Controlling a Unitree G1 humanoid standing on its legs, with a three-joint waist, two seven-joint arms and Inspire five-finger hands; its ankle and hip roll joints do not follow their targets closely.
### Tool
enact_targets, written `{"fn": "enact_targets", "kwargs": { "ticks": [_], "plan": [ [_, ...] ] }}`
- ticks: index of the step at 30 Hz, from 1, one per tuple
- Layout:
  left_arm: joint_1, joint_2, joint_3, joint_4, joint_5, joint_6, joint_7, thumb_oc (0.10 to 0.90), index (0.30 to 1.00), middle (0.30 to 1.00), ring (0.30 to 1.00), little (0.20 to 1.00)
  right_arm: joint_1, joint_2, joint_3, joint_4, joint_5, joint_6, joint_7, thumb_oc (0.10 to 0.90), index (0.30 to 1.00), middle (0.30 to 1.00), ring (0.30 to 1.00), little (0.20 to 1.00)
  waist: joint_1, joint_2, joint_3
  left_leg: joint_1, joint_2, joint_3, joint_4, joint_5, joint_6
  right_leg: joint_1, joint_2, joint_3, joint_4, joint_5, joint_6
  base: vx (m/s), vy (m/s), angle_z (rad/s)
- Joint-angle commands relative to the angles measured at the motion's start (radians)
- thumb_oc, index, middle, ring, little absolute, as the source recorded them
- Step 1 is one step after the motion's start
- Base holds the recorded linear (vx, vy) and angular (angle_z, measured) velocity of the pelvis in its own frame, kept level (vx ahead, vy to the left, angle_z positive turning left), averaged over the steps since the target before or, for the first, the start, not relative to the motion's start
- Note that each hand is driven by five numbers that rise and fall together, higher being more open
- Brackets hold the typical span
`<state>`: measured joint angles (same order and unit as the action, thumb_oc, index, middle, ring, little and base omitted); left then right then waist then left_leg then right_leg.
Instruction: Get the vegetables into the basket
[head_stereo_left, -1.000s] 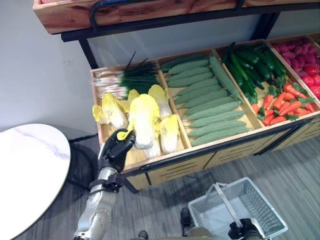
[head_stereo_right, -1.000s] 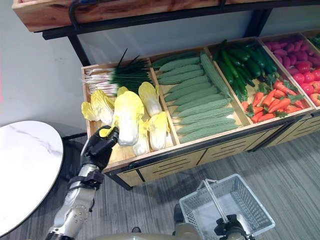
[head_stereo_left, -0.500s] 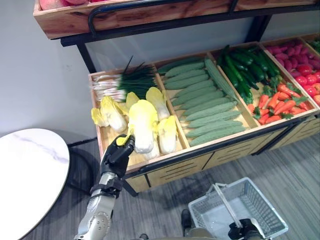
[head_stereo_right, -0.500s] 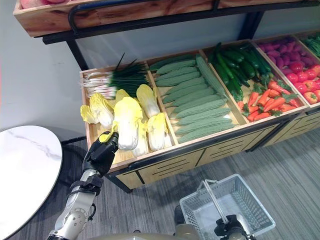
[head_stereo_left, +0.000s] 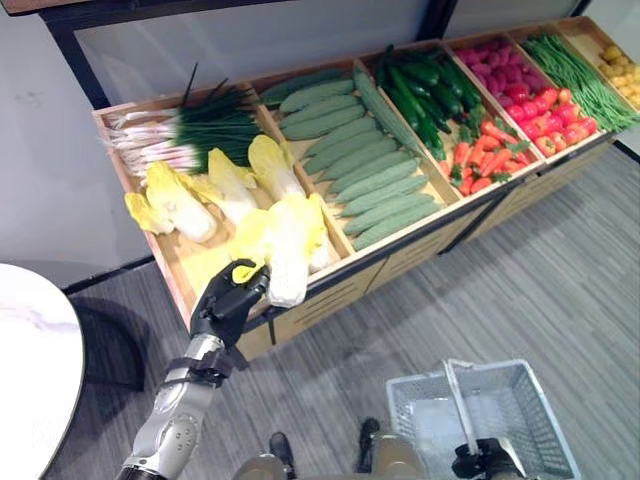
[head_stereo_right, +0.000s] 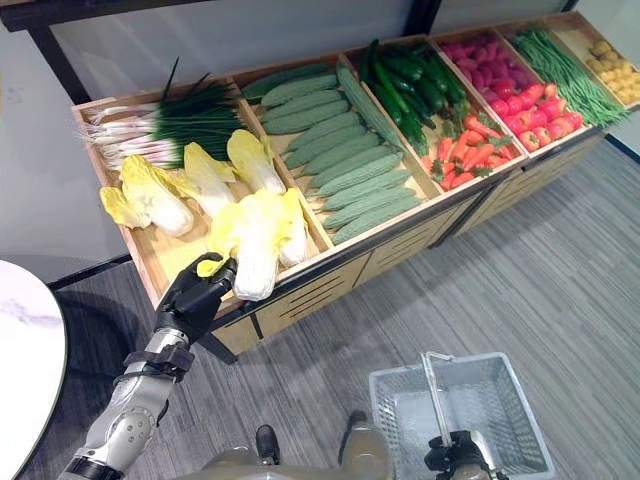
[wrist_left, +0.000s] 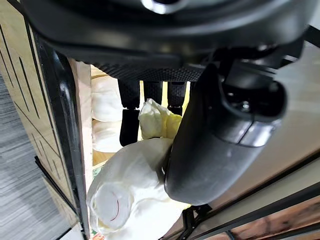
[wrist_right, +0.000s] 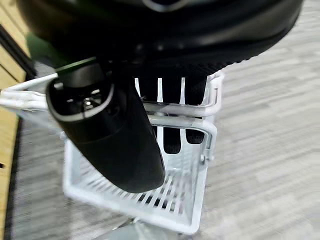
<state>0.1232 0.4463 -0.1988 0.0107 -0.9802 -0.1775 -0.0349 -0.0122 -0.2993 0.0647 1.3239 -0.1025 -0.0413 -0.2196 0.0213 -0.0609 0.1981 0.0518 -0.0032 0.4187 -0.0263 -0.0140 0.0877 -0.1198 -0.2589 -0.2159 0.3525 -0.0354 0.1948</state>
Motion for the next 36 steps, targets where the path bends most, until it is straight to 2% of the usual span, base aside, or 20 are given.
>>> {"fn": "enact_targets", "kwargs": {
  "ticks": [1,2,3,7,8,12,14,15,17,18,20,22,23,25,29,31,34,35,36],
  "plan": [
    [-0.060,-0.015,0.056,-0.177,0.018,-0.070,-0.076,0.400,0.300,0.300,0.300,0.300,-0.004,-0.022,0.032,0.020,0.004,-0.010,-0.023,0.400,0.300,0.300,0.300,0.300,0.003,-0.017,-0.076,-0.073,0.043,-0.123,0.042,-0.038,-0.065,0.062,0.002,-0.009,-0.196,0.130,-0.007,0.06,-0.041,-0.64],
    [-0.057,-0.017,0.055,-0.175,0.014,-0.064,-0.087,0.400,0.300,0.300,0.300,0.300,-0.004,-0.021,0.032,0.018,0.001,-0.009,-0.023,0.400,0.300,0.300,0.300,0.300,0.011,-0.020,-0.080,-0.052,0.037,-0.114,0.035,-0.058,-0.074,0.080,-0.009,-0.055,-0.218,0.120,0.009,0.07,-0.086,-0.60],
    [-0.055,-0.016,0.062,-0.176,0.014,-0.066,-0.085,0.400,0.300,0.300,0.300,0.300,-0.003,-0.019,0.034,0.017,0.000,-0.007,-0.023,0.400,0.300,0.300,0.300,0.300,0.010,-0.020,-0.081,-0.047,0.036,-0.106,0.032,-0.059,-0.075,0.087,-0.004,-0.064,-0.233,0.109,0.010,0.09,-0.102,-0.66],
    [-0.060,-0.024,0.062,-0.179,0.011,-0.070,-0.085,0.400,0.300,0.300,0.300,0.300,0.005,-0.020,0.034,0.010,0.004,-0.006,-0.021,0.400,0.300,0.300,0.300,0.300,-0.005,-0.017,-0.081,-0.046,0.049,-0.094,0.041,-0.050,-0.090,0.098,0.024,-0.067,-0.273,0.079,-0.005,0.00,-0.120,-0.28],
    [-0.066,-0.026,0.064,-0.177,0.008,-0.072,-0.083,0.400,0.300,0.300,0.300,0.300,0.006,-0.023,0.032,0.007,0.008,-0.007,-0.021,0.400,0.300,0.300,0.300,0.300,-0.008,-0.018,-0.078,-0.060,0.055,-0.079,0.045,-0.025,-0.089,0.092,0.030,-0.075,-0.290,0.090,-0.021,-0.08,-0.239,-0.30],
    [-0.077,-0.042,0.055,-0.174,-0.008,-0.073,-0.078,0.400,0.300,0.300,0.300,0.300,0.013,-0.036,0.021,0.006,0.024,-0.006,-0.030,0.400,0.300,0.300,0.300,0.300,-0.029,0.001,-0.074,-0.055,0.082,-0.070,0.028,0.006,-0.116,0.099,0.064,-0.062,-0.335,0.080,-0.034,-0.03,-0.196,-0.25],
    [-0.092,-0.062,0.040,-0.167,-0.026,-0.072,-0.071,0.400,0.300,0.300,0.300,0.300,0.021,-0.061,-0.002,0.003,0.050,-0.006,-0.051,0.400,0.300,0.300,0.300,0.300,-0.055,0.033,-0.069,-0.048,0.127,-0.062,-0.007,0.060,-0.153,0.096,0.114,-0.042,-0.350,0.060,-0.060,-0.02,-0.406,-0.20],
    [-0.107,-0.079,0.030,-0.158,-0.032,-0.074,-0.068,0.400,0.300,0.300,0.300,0.300,0.019,-0.075,-0.006,0.001,0.059,-0.009,-0.057,0.400,0.300,0.300,0.300,0.300,-0.065,0.046,-0.061,-0.056,0.143,-0.065,0.004,0.075,-0.169,0.096,0.133,-0.039,-0.355,0.053,-0.072,-0.03,-0.325,-0.14],
    [-0.129,-0.093,0.013,-0.152,-0.035,-0.077,-0.070,0.400,0.300,0.300,0.300,0.300,0.013,-0.095,-0.008,-0.004,0.070,-0.014,-0.064,0.400,0.300,0.300,0.300,0.300,-0.075,0.056,-0.046,-0.078,0.165,-0.089,0.070,0.068,-0.186,0.104,0.152,-0.030,-0.362,0.044,-0.092,-0.02,-0.291,-0.24],
    [-0.142,-0.101,-0.002,-0.155,-0.030,-0.080,-0.067,0.400,0.300,0.300,0.300,0.300,-0.001,-0.111,-0.006,-0.001,0.070,-0.012,-0.069,0.400,0.300,0.300,0.300,0.300,-0.066,0.058,-0.034,-0.093,0.158,-0.161,0.106,0.069,-0.192,0.107,0.160,-0.015,-0.361,0.039,-0.100,-0.01,-0.198,-0.31],
    [-0.149,-0.116,-0.018,-0.157,-0.023,-0.086,-0.059,0.400,0.300,0.300,0.300,0.300,-0.034,-0.128,0.010,-0.008,0.072,-0.016,-0.078,0.400,0.300,0.300,0.300,0.300,-0.024,0.057,-0.025,-0.145,0.073,-0.407,0.092,0.047,-0.178,0.099,0.168,0.052,-0.359,0.038,-0.106,0.04,-0.087,-0.82],
    [-0.142,-0.113,-0.015,-0.168,-0.029,-0.100,-0.057,0.400,0.300,0.300,0.300,0.300,-0.058,-0.131,0.033,-0.001,0.065,-0.021,-0.081,0.400,0.300,0.300,0.300,0.300,0.012,0.059,-0.037,-0.218,0.029,-0.638,0.046,0.096,-0.178,0.095,0.189,0.148,-0.365,0.045,-0.105,0.16,-0.030,-1.06],
    [-0.142,-0.113,-0.015,-0.168,-0.029,-0.100,-0.057,0.400,0.300,0.300,0.300,0.300,-0.058,-0.130,0.034,0.000,0.065,-0.021,-0.081,0.400,0.300,0.300,0.300,0.300,0.011,0.058,-0.036,-0.216,0.028,-0.639,0.045,0.096,-0.178,0.097,0.188,0.147,-0.365,0.044,-0.105,0.14,0.011,-1.19],
    [-0.125,-0.110,0.005,-0.173,-0.037,-0.105,-0.064,0.400,0.300,0.300,0.300,0.300,-0.069,-0.122,0.049,0.000,0.069,-0.030,-0.071,0.400,0.300,0.300,0.300,0.300,0.032,0.064,-0.036,-0.236,-0.012,-0.741,0.045,0.112,-0.183,0.104,0.206,0.215,-0.362,0.037,-0.104,0.09,0.046,-1.16],
    [-0.113,-0.102,0.003,-0.174,-0.045,-0.105,-0.076,0.400,0.300,0.300,0.300,0.300,-0.057,-0.106,0.048,0.001,0.075,-0.036,-0.059,0.400,0.300,0.300,0.300,0.300,0.027,0.063,-0.050,-0.203,-0.014,-0.710,0.047,0.092,-0.164,0.120,0.196,0.244,-0.351,0.020,-0.093,0.10,0.147,-0.61],
    [-0.111,-0.092,0.000,-0.174,-0.046,-0.103,-0.082,0.400,0.300,0.300,0.300,0.300,-0.050,-0.098,0.047,0.004,0.079,-0.034,-0.053,0.400,0.300,0.300,0.300,0.300,0.024,0.055,-0.056,-0.185,-0.020,-0.690,0.046,0.076,-0.145,0.121,0.184,0.264,-0.345,0.020,-0.086,0.09,0.211,-0.34],
    [-0.109,-0.068,-0.001,-0.180,-0.044,-0.104,-0.084,0.400,0.300,0.300,0.300,0.300,-0.036,-0.082,0.049,0.005,0.075,-0.033,-0.044,0.400,0.300,0.300,0.300,0.300,0.024,0.042,-0.066,-0.162,-0.028,-0.634,0.046,0.051,-0.117,0.107,0.160,0.310,-0.341,0.033,-0.062,0.05,0.263,-0.56],
    [-0.107,-0.056,0.002,-0.183,-0.041,-0.103,-0.082,0.400,0.300,0.300,0.300,0.300,-0.024,-0.071,0.048,0.009,0.069,-0.029,-0.039,0.400,0.300,0.300,0.300,0.300,0.020,0.032,-0.070,-0.150,-0.036,-0.598,0.045,0.038,-0.102,0.096,0.140,0.330,-0.337,0.048,-0.041,0.04,0.265,-0.83],
    [-0.107,-0.056,0.002,-0.183,-0.041,-0.103,-0.082,0.400,0.300,0.300,0.300,0.300,-0.023,-0.071,0.047,0.009,0.069,-0.029,-0.039,0.400,0.300,0.300,0.300,0.300,0.021,0.032,-0.070,-0.150,-0.036,-0.596,0.046,0.038,-0.102,0.096,0.140,0.331,-0.337,0.048,-0.041,0.01,0.295,-0.78]
  ]
}}
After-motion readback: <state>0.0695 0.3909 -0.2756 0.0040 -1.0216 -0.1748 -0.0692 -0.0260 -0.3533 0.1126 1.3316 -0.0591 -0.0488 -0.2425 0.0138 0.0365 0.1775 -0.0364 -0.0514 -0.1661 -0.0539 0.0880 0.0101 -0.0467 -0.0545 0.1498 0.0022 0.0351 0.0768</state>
